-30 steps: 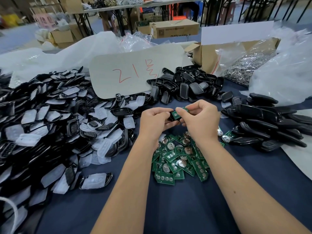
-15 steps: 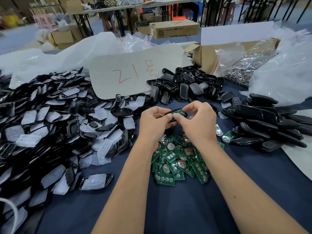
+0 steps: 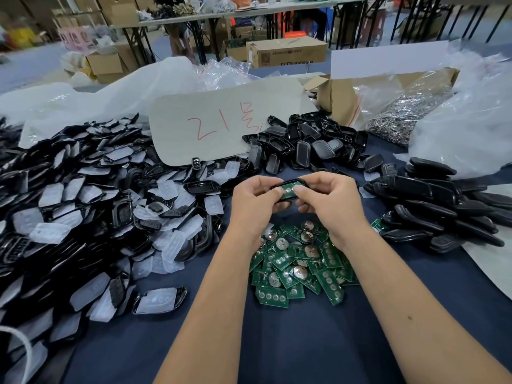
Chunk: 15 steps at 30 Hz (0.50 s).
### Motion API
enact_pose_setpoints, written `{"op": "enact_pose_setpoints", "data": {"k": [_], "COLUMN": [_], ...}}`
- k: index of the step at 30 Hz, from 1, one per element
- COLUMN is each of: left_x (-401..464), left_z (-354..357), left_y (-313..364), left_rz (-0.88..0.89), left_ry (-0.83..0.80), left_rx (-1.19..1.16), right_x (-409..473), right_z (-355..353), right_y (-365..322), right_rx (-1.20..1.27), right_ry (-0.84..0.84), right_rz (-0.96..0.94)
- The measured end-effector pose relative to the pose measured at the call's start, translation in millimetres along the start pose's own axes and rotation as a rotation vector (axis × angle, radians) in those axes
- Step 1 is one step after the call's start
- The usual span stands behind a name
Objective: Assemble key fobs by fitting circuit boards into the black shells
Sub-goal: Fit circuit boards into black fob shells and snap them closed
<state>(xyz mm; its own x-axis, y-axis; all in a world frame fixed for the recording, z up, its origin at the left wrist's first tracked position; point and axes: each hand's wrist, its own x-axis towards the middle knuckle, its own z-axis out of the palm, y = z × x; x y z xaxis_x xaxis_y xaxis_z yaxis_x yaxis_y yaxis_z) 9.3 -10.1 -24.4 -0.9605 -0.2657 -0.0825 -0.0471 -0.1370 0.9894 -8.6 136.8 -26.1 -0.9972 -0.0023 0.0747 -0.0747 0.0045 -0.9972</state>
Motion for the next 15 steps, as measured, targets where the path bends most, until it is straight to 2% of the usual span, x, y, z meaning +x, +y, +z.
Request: {"op": "enact_pose_setpoints", "data": {"k": [6,11,15], "left_x": [-2.6,-5.1,-6.6], "left_z": [0.1,-0.4,-26.7], "left_y": [4.2,18.2,35.9], "left_rz": [0.069,-0.033,0.026], "left_ry": [0.060,0.125,0.179], "left_rx": [0.007,-0.298,-0.224], "right_x": [-3.8,-9.0,-16.7], "right_z": [7.6,27.3,53.3], "right_y": [-8.1,-15.1,-17.5], "right_rx": [0.117,0.112,0.034], "right_ry": [0.041,0.052,-0.021], "right_rz": [-0.040,-0.125,-0.177]}}
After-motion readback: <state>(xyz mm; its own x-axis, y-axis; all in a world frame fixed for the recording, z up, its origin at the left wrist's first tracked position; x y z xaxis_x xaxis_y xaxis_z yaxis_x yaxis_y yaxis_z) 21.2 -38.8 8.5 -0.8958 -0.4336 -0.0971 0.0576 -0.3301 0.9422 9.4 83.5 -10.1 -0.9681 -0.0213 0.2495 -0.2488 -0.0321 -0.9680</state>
